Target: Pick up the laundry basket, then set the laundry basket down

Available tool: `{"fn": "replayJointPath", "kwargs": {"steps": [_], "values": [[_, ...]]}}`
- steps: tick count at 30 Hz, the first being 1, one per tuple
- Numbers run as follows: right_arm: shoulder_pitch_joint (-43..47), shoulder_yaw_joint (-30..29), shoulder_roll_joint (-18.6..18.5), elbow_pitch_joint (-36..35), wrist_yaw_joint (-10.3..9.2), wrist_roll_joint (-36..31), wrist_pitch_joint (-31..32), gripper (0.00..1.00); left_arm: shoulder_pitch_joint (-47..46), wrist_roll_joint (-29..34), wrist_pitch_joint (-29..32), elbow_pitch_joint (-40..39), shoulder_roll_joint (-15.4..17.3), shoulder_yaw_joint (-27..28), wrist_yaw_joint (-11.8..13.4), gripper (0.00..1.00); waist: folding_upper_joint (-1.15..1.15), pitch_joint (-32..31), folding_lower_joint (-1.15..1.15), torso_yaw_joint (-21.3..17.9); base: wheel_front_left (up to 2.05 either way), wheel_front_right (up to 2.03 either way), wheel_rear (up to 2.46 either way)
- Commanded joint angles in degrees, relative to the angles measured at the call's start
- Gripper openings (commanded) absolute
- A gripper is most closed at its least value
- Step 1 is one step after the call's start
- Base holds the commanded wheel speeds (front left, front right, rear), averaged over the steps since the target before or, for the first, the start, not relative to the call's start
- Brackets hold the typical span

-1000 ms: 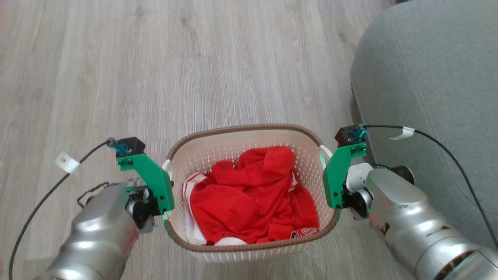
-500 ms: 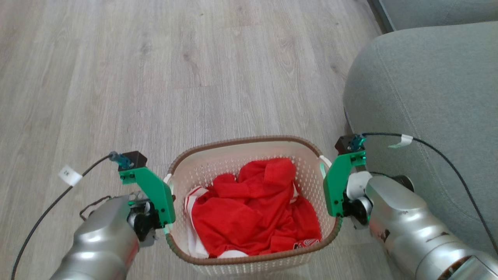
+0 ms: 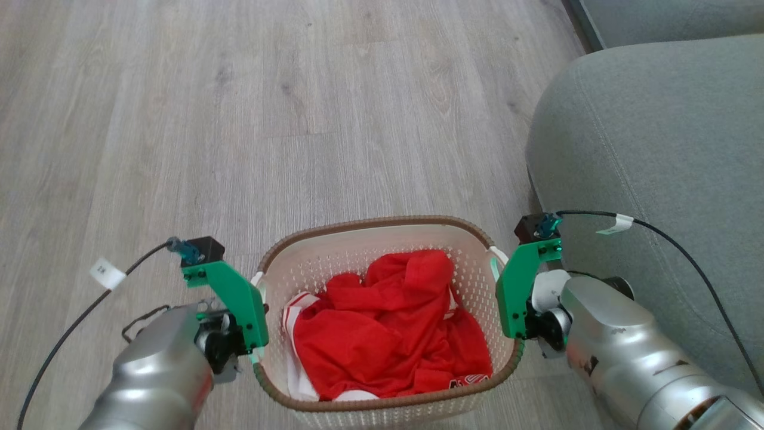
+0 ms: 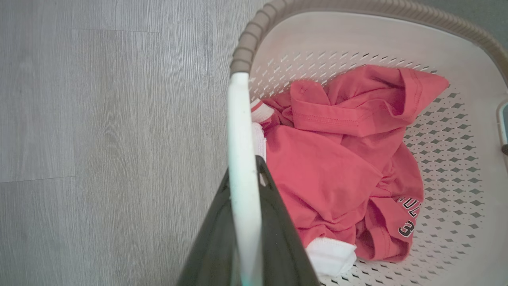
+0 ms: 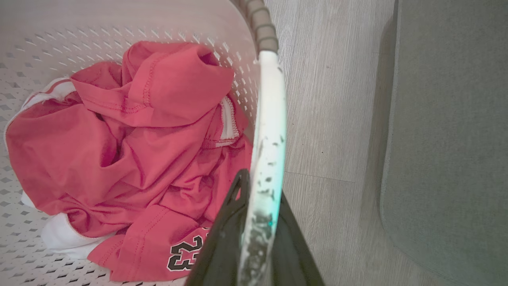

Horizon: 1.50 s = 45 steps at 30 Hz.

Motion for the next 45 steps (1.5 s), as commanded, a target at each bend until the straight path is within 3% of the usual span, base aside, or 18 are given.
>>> {"fn": "replayJointPath", "kwargs": {"steps": [1,30,45], "values": [[-1.16,0.64,-1.61,0.07,0.0,-0.01,-0.37,0.0,-2.96,-0.24,-1.08,0.63,3.92,1.06,0.4,0.0,0.0,0.09,0.0,0.03,0.0,0.0,0.0],[-2.08,3.32,-2.19,-0.75,0.0,3.41,-3.76,0.0,-4.61,-1.32,-4.64,1.42,3.77,-0.72,0.43,0.0,0.0,1.36,0.0,0.03,0.0,0.0,0.0],[-7.62,4.58,-2.89,-2.37,0.0,3.09,-12.73,0.0,-12.65,0.67,-12.39,2.29,3.11,-1.25,0.54,0.0,0.0,14.91,0.0,0.43,0.0,0.0,0.0]]}}
